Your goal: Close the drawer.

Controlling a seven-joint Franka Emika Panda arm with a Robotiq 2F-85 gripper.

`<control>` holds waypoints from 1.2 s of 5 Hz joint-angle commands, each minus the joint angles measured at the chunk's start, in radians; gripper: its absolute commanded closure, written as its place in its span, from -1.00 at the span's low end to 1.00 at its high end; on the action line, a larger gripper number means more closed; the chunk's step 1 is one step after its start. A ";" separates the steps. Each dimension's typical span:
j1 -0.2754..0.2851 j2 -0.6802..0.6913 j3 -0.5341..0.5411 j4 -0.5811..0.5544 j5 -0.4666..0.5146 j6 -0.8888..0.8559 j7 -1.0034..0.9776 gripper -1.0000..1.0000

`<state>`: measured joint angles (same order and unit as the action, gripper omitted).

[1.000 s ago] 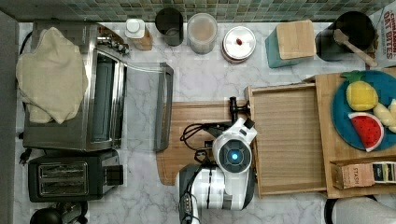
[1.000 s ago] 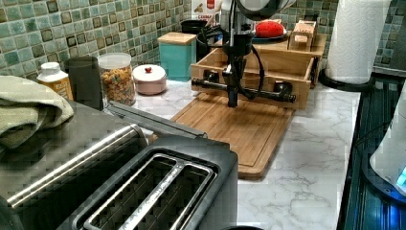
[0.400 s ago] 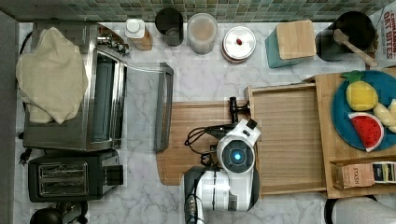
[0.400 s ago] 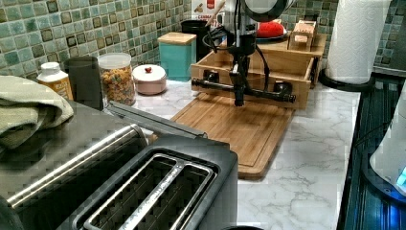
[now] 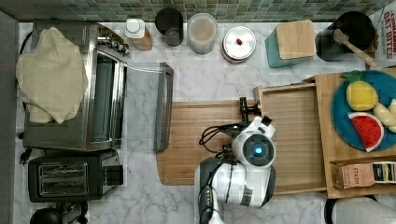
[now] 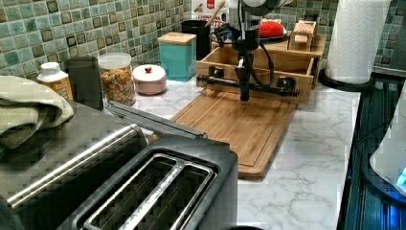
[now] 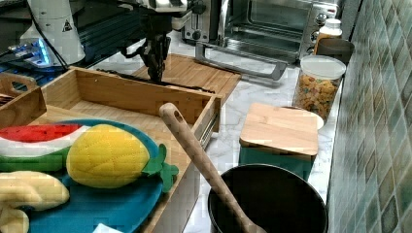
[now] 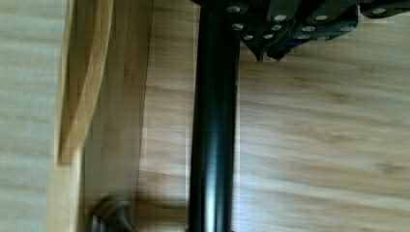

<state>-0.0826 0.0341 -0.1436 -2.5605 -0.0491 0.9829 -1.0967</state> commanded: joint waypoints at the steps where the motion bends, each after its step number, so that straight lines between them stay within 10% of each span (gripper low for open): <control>1: -0.210 0.138 -0.224 0.405 0.098 -0.096 -0.336 1.00; 6: -0.219 0.073 -0.287 0.338 -0.026 0.029 -0.168 1.00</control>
<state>-0.2031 0.1995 -0.3320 -2.3223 -0.0349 0.9507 -1.2900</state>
